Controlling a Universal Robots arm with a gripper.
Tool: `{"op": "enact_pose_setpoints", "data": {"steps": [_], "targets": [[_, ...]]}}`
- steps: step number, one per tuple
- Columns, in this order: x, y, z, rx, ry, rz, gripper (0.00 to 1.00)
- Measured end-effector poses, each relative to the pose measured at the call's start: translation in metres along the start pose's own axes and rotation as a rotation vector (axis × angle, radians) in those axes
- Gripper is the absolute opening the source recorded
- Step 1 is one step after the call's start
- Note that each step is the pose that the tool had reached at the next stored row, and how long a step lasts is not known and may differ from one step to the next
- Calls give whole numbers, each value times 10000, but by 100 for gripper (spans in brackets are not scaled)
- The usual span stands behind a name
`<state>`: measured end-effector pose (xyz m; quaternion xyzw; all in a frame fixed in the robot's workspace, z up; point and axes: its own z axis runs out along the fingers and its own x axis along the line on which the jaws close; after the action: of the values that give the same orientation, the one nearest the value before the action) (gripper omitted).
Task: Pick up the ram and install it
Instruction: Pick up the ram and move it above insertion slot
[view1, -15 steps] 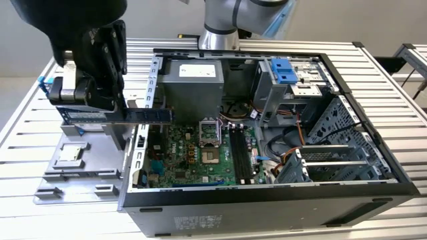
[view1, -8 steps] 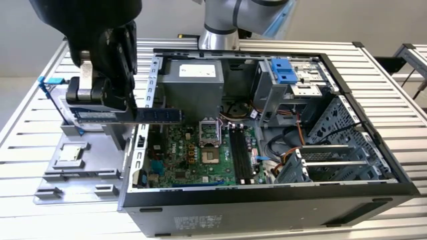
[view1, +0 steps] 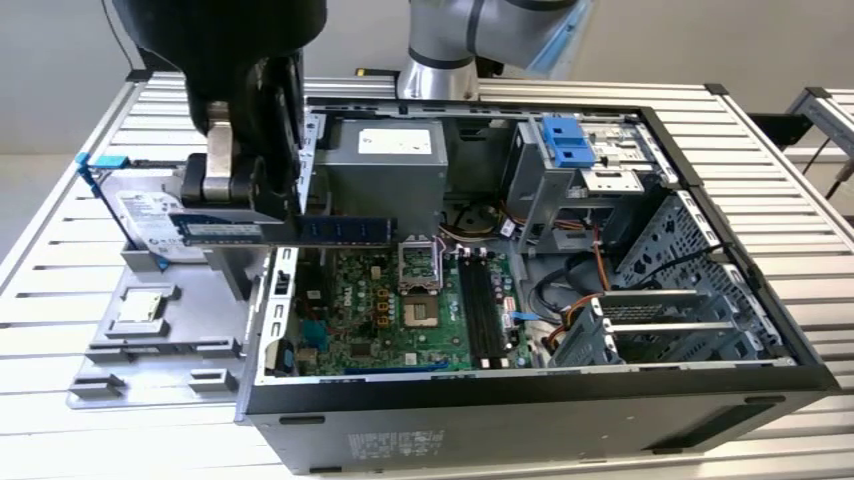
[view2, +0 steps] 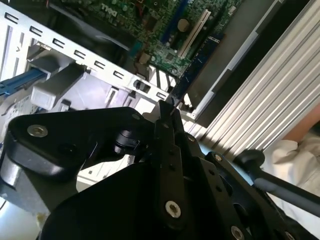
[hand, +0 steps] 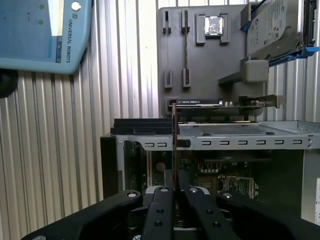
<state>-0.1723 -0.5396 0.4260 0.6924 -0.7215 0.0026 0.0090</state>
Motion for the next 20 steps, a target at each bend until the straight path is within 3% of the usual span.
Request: {"op": "enact_pose_setpoints", "data": {"steps": [20], "targets": [[-13,-328,-3,-1,0,0,0]]}}
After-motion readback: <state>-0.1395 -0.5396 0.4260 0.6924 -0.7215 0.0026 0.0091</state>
